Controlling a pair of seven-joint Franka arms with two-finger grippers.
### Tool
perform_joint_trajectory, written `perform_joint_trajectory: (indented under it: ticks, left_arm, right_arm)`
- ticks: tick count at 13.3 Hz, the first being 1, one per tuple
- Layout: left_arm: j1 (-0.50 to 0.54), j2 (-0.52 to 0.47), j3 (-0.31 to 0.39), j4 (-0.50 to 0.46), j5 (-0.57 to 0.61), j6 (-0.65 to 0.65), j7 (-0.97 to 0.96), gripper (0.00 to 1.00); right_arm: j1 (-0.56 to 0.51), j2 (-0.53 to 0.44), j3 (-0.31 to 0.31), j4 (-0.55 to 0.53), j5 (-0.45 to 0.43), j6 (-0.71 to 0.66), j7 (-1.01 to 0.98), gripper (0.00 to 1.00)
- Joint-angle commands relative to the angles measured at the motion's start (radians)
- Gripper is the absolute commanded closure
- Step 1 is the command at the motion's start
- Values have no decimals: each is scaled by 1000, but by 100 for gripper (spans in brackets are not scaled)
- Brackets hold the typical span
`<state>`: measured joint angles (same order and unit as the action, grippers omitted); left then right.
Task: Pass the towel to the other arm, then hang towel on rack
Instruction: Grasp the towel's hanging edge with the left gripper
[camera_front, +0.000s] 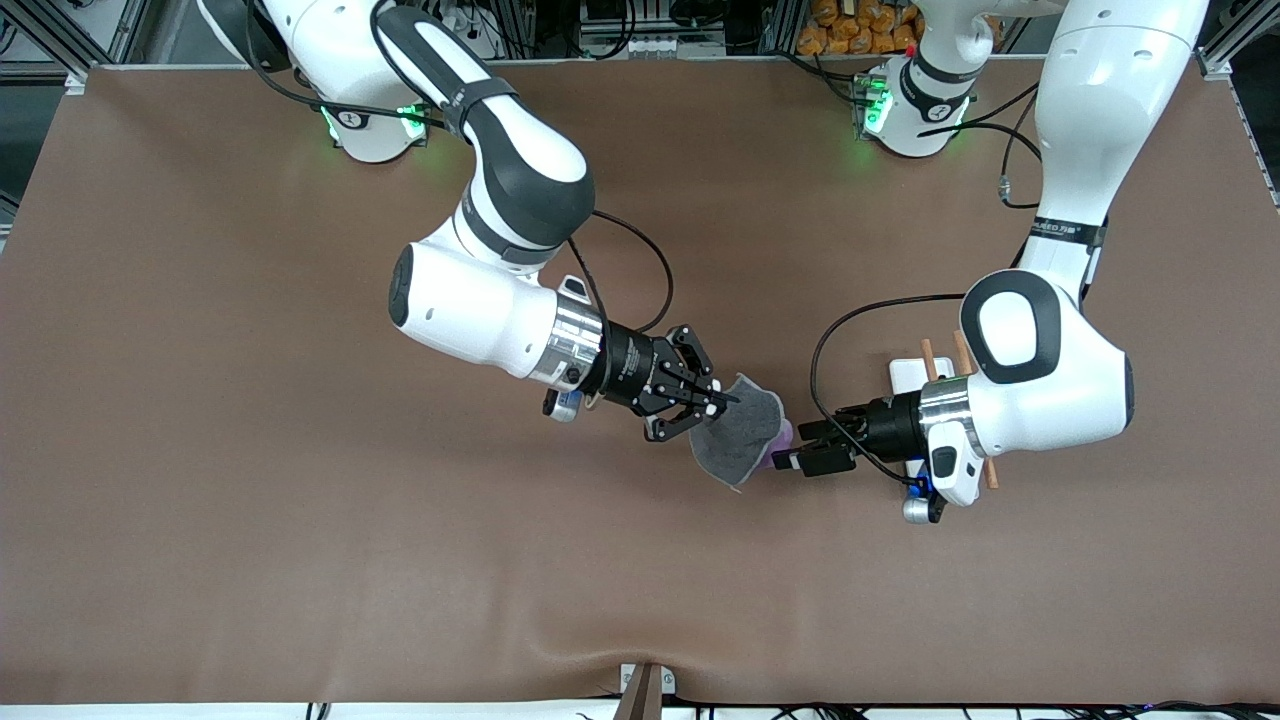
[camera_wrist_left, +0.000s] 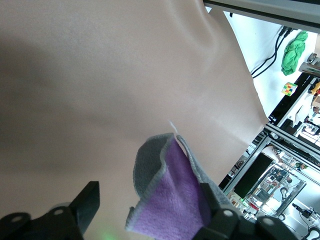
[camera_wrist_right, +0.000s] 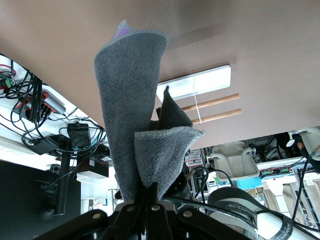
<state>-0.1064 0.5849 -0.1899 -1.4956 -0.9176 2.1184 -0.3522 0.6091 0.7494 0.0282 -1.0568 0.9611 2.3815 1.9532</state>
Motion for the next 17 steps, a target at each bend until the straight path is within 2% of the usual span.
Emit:
perform_joint_trajectory:
  ticks: [1,7,11,15,17]
  left_arm:
    - [-4,15,3,24,-27,5,4,21]
    - [-6,12,3,24,-32,-2,-2,35]
    - [-6,10,1,26,-40,-5,-4,50]
    - [-7,10,-8,26,-67,-5,-7,53]
    - [-7,10,-8,26,-67,-5,-5,60]
  right_arm:
    - [6,-12,-10,0,16,-2,12,100]
    - [1,-12,-10,0,16,-7,9,100]
    - [1,-12,-10,0,16,-7,9,100]
    - [1,-12,-10,0,15,-7,7,100]
    - [1,-12,-10,0,15,-7,7,100]
